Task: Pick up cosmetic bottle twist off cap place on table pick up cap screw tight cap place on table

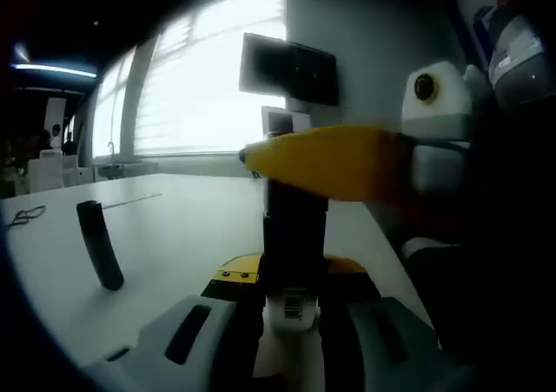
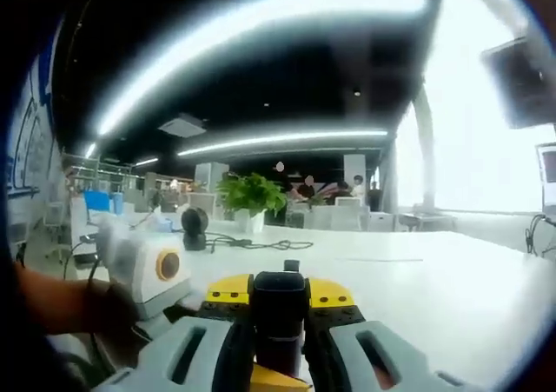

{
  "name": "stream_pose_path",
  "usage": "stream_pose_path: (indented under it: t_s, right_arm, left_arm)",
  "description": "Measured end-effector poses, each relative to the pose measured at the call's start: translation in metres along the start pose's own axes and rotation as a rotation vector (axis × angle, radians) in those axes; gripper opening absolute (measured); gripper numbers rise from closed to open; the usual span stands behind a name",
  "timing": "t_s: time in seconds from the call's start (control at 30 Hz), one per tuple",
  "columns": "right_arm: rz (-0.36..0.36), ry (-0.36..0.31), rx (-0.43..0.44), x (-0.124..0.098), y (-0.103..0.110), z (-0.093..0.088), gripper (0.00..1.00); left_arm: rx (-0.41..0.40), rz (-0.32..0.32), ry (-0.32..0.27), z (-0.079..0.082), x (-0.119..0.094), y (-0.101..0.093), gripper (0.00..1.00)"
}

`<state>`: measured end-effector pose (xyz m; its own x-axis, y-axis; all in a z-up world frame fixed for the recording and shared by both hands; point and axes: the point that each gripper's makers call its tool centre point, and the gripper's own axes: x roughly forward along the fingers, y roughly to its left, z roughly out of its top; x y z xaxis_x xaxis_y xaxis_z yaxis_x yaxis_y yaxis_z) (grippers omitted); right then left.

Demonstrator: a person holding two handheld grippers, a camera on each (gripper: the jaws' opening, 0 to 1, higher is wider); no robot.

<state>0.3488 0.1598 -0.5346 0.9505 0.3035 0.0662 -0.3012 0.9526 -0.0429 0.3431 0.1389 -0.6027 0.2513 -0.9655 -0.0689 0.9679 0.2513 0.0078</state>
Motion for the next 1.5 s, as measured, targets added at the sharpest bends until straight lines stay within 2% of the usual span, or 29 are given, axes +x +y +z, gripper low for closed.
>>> stream_pose_path:
  t_s: [0.4,0.63,1.0,1.27,1.4,1.47,1.5]
  right_arm:
    - [-0.039,-0.014,-0.013,-0.002,-0.001,0.001,0.15]
    - [-0.011,-0.007,0.017,-0.001,-0.005,0.000,0.15]
    - [0.014,0.013,0.002,0.002,-0.003,-0.001,0.18]
    - [0.110,0.001,-0.008,0.005,0.007,0.008,0.31]
    - [0.160,-0.002,-0.031,0.009,0.003,0.013,0.32]
    - [0.188,-0.024,-0.043,0.009,0.001,0.019,0.33]
    - [0.231,-0.039,-0.049,0.010,0.003,0.022,0.33]
  left_arm:
    - [0.000,-0.001,-0.001,0.000,0.000,0.001,0.14]
    - [-0.002,0.000,0.000,0.000,0.001,0.002,0.14]
    - [-0.003,0.000,0.000,0.000,0.001,0.002,0.14]
    - [-0.003,-0.004,0.000,0.000,0.002,0.000,0.14]
    - [-0.002,-0.004,-0.001,0.000,0.001,0.001,0.14]
    - [-0.002,-0.003,0.000,0.000,0.001,0.001,0.14]
    - [-0.002,-0.004,0.000,0.000,0.002,0.001,0.14]
